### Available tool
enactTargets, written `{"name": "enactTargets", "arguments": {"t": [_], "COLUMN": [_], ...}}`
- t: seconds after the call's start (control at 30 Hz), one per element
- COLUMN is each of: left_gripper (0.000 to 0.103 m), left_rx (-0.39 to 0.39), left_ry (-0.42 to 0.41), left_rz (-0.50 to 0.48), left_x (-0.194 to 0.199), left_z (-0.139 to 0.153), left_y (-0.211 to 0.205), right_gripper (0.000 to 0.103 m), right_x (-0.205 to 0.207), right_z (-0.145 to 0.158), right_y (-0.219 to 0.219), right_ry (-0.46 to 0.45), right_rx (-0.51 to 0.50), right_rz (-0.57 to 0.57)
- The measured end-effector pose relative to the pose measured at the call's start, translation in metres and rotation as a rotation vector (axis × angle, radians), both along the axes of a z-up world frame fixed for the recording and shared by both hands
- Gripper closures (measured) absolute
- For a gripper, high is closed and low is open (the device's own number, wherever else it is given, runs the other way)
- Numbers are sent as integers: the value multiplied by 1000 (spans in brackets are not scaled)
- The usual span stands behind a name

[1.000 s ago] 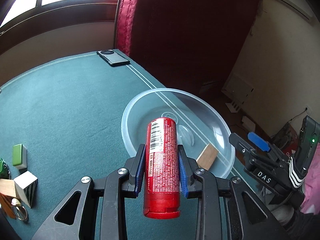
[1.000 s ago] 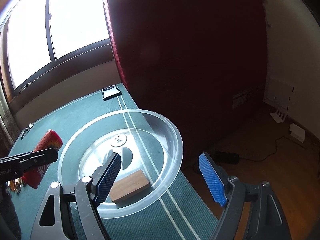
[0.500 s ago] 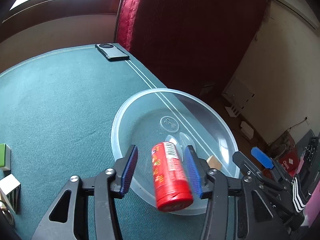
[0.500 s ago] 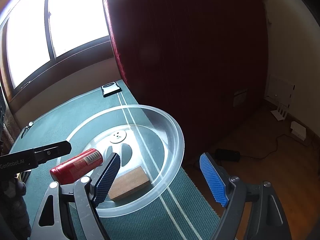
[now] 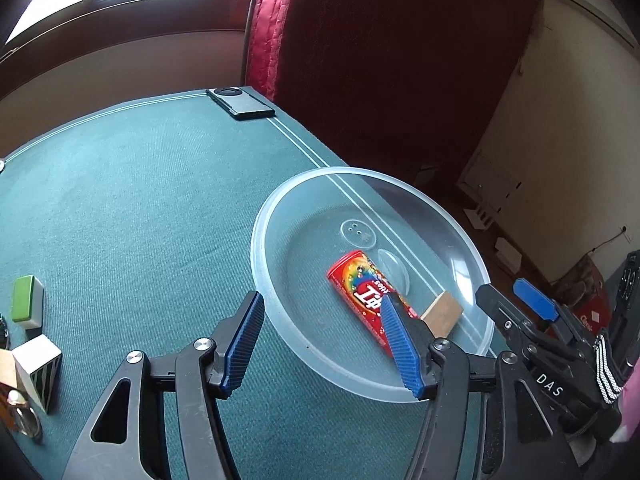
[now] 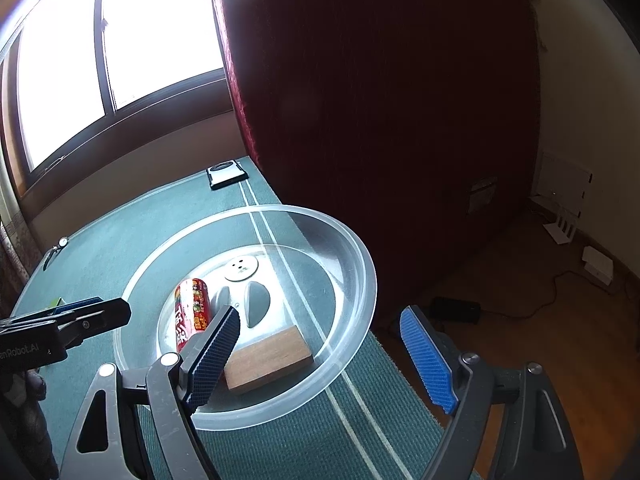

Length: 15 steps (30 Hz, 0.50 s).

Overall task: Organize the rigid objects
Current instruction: 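Lower the red can and brown block into the clear bowl and open both tools, then move the left tool to the white USB charger and close on it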

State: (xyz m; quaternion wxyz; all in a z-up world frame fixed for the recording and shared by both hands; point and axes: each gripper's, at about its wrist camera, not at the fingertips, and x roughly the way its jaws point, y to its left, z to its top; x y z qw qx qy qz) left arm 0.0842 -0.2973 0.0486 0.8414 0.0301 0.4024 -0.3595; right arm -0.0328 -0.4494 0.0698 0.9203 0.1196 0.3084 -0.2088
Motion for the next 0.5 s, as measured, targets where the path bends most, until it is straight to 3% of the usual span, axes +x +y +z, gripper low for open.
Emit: {"name": "enactTargets", "arguments": {"t": [0.5], "left_gripper": [35], "left_rx": [50], "left_ry": [-49], "left_rz": [113], "left_x": [-9], "left_z": [-3], "left_y": [42], "right_gripper": [17], "right_x": [3], "right_z": [3], "right_y": [29], "right_ry": [-6], "right_rx": [-83], "right_rz": [66]}}
